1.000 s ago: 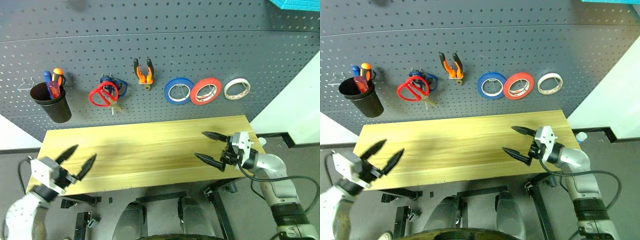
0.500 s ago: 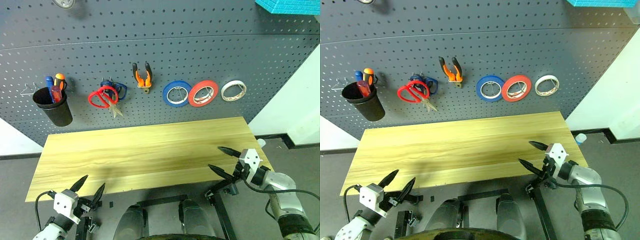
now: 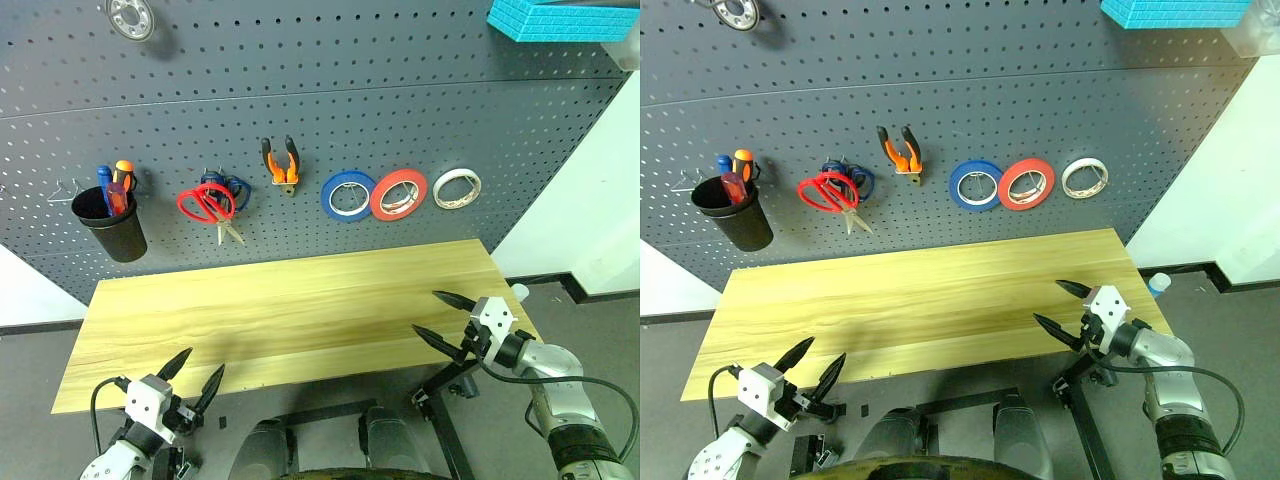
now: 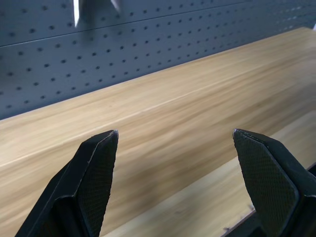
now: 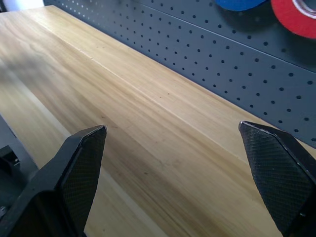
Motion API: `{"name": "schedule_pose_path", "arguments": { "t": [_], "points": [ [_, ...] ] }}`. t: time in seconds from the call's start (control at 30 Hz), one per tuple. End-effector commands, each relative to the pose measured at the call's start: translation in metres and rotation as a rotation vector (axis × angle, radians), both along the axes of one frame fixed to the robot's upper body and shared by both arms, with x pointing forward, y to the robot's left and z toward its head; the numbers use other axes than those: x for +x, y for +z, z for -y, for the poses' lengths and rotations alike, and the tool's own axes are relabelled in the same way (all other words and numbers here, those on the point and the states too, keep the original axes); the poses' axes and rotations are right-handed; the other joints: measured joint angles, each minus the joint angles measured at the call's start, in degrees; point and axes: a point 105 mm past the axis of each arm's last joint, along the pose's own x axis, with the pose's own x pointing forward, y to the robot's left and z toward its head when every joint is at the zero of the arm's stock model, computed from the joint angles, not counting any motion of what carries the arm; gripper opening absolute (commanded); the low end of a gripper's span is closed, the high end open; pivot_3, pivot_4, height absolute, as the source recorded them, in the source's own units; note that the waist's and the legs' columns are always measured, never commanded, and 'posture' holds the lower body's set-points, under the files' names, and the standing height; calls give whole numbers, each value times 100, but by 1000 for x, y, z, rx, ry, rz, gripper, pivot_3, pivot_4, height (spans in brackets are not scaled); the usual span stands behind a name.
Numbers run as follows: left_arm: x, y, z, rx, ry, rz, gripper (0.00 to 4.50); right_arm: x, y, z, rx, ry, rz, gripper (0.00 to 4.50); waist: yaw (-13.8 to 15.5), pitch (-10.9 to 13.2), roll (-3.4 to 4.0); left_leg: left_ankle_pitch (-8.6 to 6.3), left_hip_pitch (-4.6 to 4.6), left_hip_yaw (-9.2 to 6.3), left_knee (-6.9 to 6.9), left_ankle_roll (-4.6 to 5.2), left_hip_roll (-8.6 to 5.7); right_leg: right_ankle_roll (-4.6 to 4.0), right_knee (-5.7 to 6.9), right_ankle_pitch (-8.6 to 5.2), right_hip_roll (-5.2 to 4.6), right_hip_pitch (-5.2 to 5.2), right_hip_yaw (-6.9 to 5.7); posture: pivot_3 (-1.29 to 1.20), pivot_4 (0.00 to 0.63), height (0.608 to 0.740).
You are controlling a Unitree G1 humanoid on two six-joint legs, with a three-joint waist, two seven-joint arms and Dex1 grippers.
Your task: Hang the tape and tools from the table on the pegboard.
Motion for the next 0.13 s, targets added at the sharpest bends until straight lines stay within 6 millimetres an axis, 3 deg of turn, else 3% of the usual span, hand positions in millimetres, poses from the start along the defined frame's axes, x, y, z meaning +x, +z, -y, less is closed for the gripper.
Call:
{"name": "schedule_pose_path", "arguments": {
  "t": [0.03, 0.13],
  "points": [
    [6, 6, 0, 8, -8, 31, 3861, 3, 8, -2, 2, 2, 44, 4500, 1, -28, 7, 0, 0, 0, -1, 0, 0, 0, 0, 0, 0, 0, 0, -42, 22, 740],
    [7, 2, 0, 9, -12, 23, 3861, 4, 8, -2, 3, -5, 48, 4500, 2, -62, 16, 1, 4, 0, -2, 1, -1, 0, 2, 1, 1, -3, 0, -47, 18, 740]
  ]
}}
